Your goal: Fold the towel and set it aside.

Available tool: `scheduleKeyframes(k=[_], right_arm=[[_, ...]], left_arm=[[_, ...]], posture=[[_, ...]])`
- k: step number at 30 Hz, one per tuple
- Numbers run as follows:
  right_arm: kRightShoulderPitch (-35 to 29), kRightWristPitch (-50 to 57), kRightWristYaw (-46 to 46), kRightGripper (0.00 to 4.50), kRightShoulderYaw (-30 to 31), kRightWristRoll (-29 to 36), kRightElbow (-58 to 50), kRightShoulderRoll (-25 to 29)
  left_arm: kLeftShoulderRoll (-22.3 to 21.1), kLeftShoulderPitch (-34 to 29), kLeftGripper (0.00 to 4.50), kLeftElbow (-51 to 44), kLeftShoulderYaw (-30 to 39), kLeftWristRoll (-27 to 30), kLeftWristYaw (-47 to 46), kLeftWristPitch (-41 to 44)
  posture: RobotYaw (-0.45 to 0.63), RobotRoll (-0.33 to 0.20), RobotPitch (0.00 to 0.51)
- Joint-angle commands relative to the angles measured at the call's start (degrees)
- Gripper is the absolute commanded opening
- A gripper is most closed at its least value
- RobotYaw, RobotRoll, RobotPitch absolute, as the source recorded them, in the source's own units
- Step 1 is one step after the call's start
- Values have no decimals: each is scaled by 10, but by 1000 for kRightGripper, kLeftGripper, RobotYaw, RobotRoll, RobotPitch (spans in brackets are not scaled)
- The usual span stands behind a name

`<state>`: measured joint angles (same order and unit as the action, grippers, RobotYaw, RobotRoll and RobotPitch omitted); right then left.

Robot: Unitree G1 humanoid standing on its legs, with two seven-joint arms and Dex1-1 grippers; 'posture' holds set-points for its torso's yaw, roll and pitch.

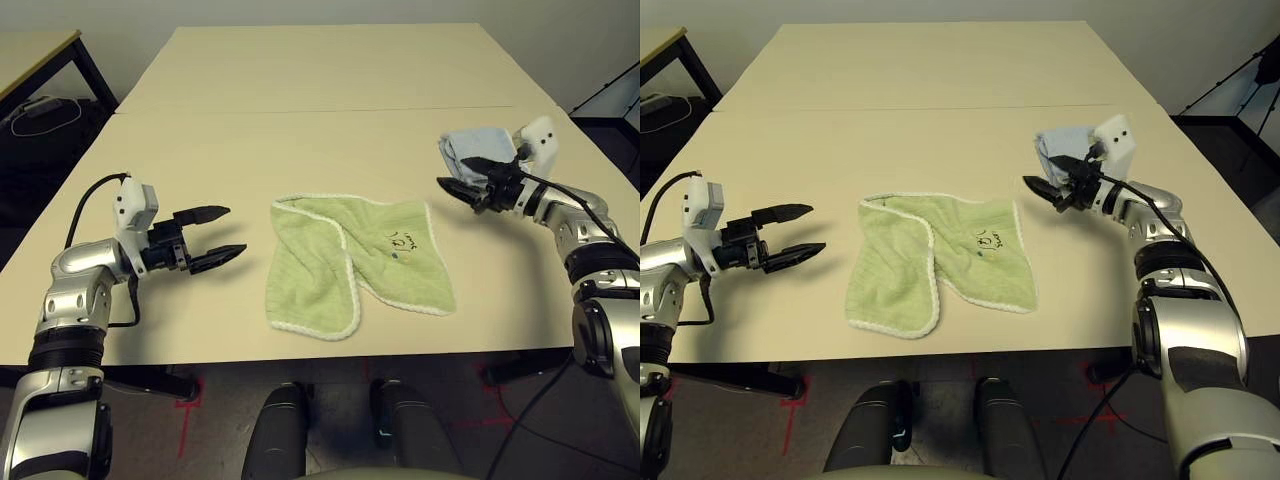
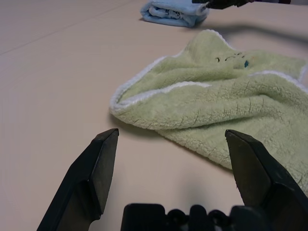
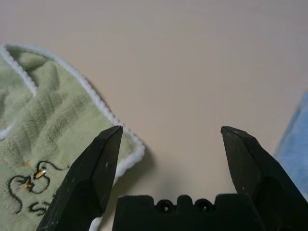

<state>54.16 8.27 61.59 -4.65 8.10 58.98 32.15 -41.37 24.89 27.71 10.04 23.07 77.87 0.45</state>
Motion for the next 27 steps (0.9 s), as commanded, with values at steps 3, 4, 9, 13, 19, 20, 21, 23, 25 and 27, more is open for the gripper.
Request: scheduleKeyframes(k=[3, 4, 9, 13, 19, 20, 21, 23, 25, 27], right_arm=[[11, 180, 25, 4460, 35, -4, -98, 26], [12, 205, 23, 4460, 34, 1, -111, 26], [13, 281, 7, 4460, 53, 0, -167, 13], [25, 349, -31, 4460, 39, 14, -166, -11], [48, 438, -79, 4460, 30, 25, -138, -30], [53, 445, -85, 4460, 28, 29, -133, -34], [57, 450, -88, 4460, 26, 32, -129, -36], [72, 465, -107, 4460, 18, 37, -111, -43], [79, 472, -115, 4460, 19, 38, -104, -46], [84, 481, -115, 4460, 22, 39, -99, -47]], left_arm=[[5, -3, 4500, -19, -2, 8, -5, 14], [6, -4, 4500, -19, -2, 8, -6, 14], [11, 2, 4500, -15, -3, 6, -11, 16], [14, 4, 4500, -14, -3, 6, -14, 16], [16, 1, 4500, -20, -3, 6, -17, 20], [16, 0, 4500, -21, -3, 7, -17, 22], [16, 1, 4500, -21, -3, 7, -17, 22], [16, -1, 4500, -25, -3, 7, -18, 25], [15, -3, 4500, -29, -2, 8, -18, 28], [15, -4, 4500, -30, -2, 7, -19, 30]], posture=[[94, 0, 127], [94, 0, 127], [93, 0, 132], [98, 0, 137], [96, 0, 141], [97, 0, 143], [97, 0, 145], [97, 0, 145], [97, 0, 145], [97, 0, 147]])
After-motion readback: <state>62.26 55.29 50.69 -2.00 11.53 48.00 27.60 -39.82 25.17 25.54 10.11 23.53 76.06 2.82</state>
